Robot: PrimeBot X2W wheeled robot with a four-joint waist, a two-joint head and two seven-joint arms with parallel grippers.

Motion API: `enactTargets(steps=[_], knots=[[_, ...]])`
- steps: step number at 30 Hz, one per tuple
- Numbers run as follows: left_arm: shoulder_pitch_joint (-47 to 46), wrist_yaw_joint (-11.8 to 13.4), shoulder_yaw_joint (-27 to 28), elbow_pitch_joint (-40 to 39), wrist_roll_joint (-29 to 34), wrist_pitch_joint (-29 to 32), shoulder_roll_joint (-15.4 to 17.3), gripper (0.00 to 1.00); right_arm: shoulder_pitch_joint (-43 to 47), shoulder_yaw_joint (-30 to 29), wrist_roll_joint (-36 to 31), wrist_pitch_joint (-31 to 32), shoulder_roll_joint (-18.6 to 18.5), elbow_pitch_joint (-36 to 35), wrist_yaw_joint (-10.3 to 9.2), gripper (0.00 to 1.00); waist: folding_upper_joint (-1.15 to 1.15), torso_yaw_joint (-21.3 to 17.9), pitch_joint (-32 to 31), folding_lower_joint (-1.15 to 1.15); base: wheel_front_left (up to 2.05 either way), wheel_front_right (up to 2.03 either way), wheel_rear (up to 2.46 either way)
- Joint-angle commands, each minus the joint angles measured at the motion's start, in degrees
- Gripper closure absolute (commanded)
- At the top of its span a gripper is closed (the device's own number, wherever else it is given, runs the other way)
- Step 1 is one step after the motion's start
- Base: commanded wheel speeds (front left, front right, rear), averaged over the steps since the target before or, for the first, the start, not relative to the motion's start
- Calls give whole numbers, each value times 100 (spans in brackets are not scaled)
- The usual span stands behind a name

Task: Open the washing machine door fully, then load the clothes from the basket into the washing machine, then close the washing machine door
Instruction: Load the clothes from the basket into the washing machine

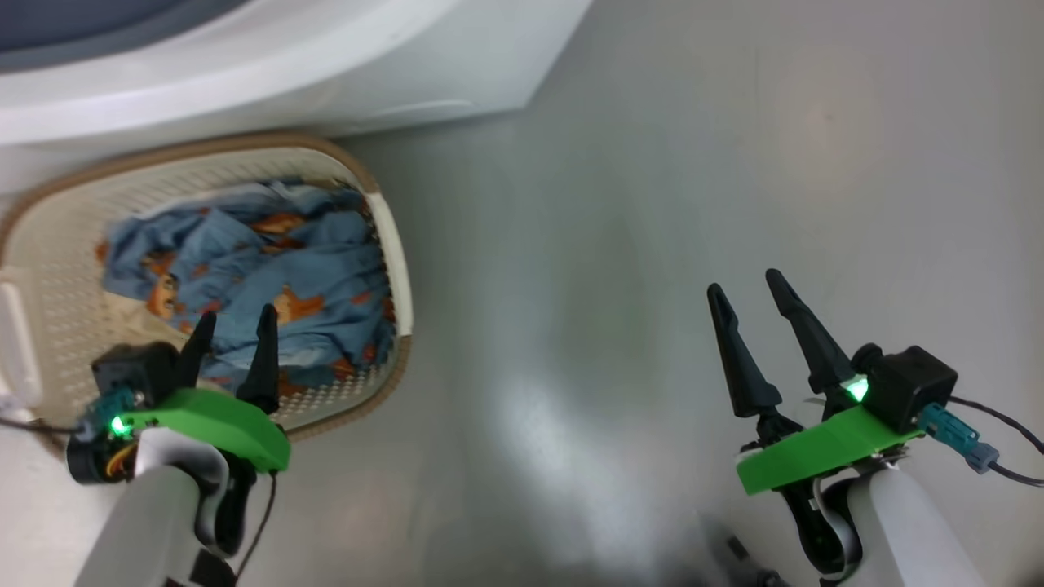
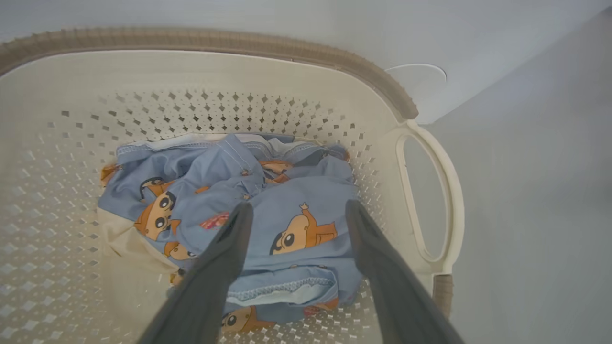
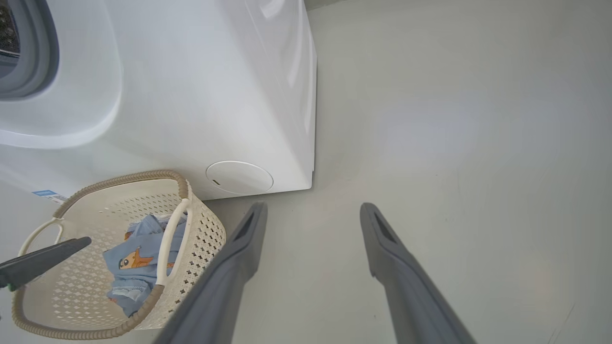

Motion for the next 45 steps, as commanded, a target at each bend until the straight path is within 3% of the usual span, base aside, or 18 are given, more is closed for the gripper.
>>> enactTargets(steps=[1,13,33,34,35,36,37,45], knots=[[-81,-14,43,56,-110,-36,247,0,19,185,27,-67,52,-134,9,0,0,-272,357,-1,0,0,0],[-1014,-14,-697,1421,-327,-36,985,0,-141,391,113,-67,152,-155,9,0,0,-570,856,-1,0,0,0],[-2289,56,-1379,3005,-463,936,1116,0,-252,673,426,-67,174,-126,9,0,0,-819,1106,-1,0,0,0],[-2343,66,-1405,3092,-453,1045,1110,8,-259,681,434,-67,174,-120,9,0,0,-831,1109,-1,0,0,0],[-2390,83,-1405,3161,-465,1121,1103,38,-263,686,442,-67,174,-116,9,0,0,-842,1108,-1,0,0,0],[-2428,93,-1406,3217,-477,1186,1097,75,-265,690,451,-67,175,-112,9,0,0,-854,1105,-1,0,0,0],[-2459,101,-1414,3254,-478,1217,1095,100,-268,693,457,-67,175,-106,9,0,0,-862,1101,-1,0,0,0],[-2339,85,-1418,3353,-569,712,924,100,-304,611,465,-67,175,-52,9,0,0,-752,783,-1,0,0,0]])
